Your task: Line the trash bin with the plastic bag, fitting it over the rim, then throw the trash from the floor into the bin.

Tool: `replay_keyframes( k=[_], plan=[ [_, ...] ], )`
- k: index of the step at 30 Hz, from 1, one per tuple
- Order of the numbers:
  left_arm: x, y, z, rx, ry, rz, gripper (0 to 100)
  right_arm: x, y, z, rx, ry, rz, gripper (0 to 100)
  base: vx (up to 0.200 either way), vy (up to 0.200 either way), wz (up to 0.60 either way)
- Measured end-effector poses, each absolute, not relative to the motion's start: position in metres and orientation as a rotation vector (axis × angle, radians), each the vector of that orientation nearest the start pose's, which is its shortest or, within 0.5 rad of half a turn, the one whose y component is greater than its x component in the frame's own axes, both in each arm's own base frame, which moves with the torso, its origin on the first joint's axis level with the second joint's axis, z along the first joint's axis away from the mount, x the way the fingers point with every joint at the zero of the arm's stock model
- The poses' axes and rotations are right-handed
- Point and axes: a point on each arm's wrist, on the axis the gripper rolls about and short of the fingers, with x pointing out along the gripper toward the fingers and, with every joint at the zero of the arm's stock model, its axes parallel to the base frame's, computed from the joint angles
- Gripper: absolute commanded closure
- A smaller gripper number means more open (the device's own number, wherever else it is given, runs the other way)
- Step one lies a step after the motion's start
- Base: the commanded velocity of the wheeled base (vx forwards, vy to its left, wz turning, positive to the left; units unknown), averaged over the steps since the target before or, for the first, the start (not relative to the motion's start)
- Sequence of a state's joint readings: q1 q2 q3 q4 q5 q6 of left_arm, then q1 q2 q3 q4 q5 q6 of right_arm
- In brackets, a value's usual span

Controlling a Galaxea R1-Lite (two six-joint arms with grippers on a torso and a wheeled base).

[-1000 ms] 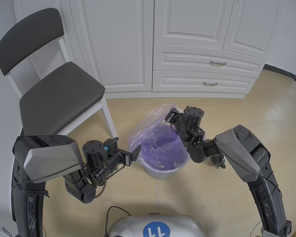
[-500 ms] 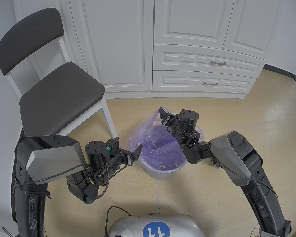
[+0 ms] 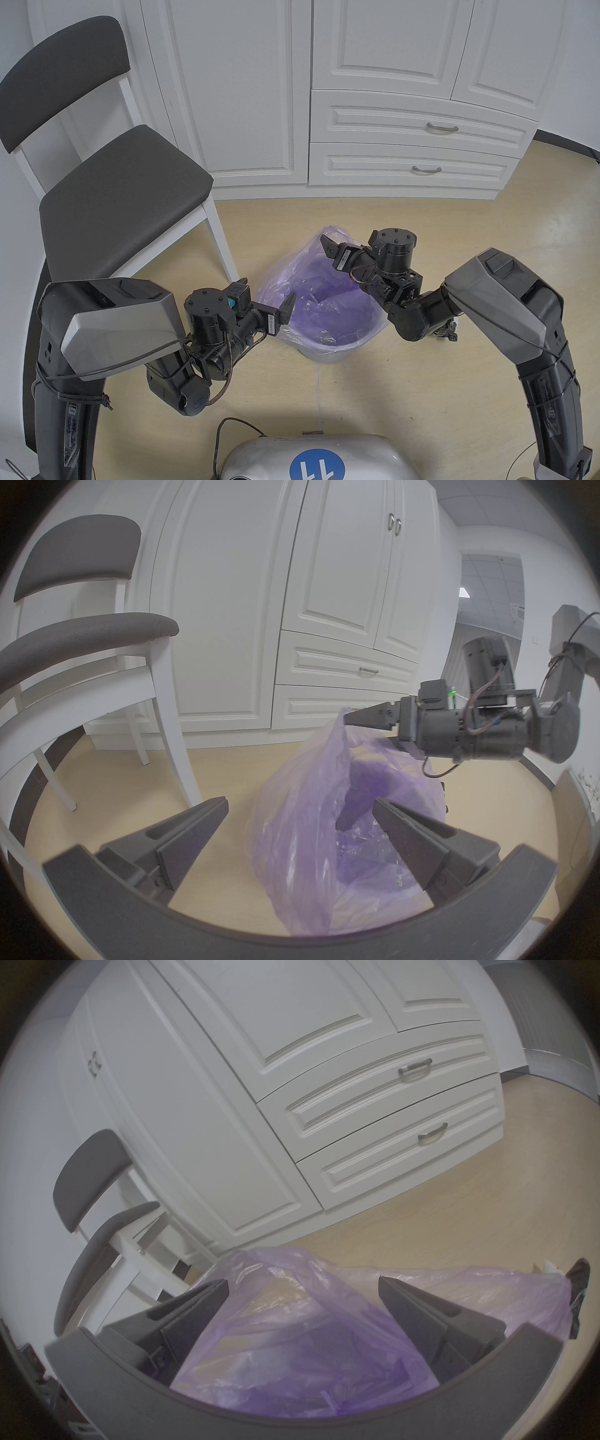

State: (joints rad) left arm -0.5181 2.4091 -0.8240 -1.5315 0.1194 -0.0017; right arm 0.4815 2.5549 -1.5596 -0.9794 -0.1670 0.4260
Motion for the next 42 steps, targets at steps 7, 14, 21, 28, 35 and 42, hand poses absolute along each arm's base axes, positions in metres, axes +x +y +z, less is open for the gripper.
replay_keyframes(
  k=[7, 14, 21, 28, 35, 42],
  plan=[
    [0.35, -0.202, 0.019, -0.001, 0.038, -0.369, 0, 0.432, 0.219, 0.081, 0.312, 0.109, 0.337, 0, 0.0, 0.0, 0.0],
    [0.351, -0.206, 0.019, -0.006, 0.03, -0.358, 0, 0.409, 0.201, 0.102, 0.201, 0.179, 0.325, 0, 0.0, 0.0, 0.0],
    [0.349, -0.208, 0.018, -0.004, 0.033, -0.358, 0, 0.395, 0.18, 0.119, 0.116, 0.176, 0.304, 0, 0.0, 0.0, 0.0],
    [0.347, -0.211, 0.017, -0.001, 0.037, -0.366, 0, 0.385, 0.162, 0.121, 0.068, 0.201, 0.276, 0, 0.0, 0.0, 0.0],
    [0.347, -0.211, 0.018, 0.027, 0.074, -0.376, 0, 0.378, 0.142, 0.125, 0.065, 0.21, 0.237, 0, 0.0, 0.0, 0.0],
    [0.357, -0.213, 0.022, 0.055, 0.132, -0.397, 0, 0.385, 0.137, 0.117, 0.062, 0.231, 0.218, 0, 0.0, 0.0, 0.0]
  ],
)
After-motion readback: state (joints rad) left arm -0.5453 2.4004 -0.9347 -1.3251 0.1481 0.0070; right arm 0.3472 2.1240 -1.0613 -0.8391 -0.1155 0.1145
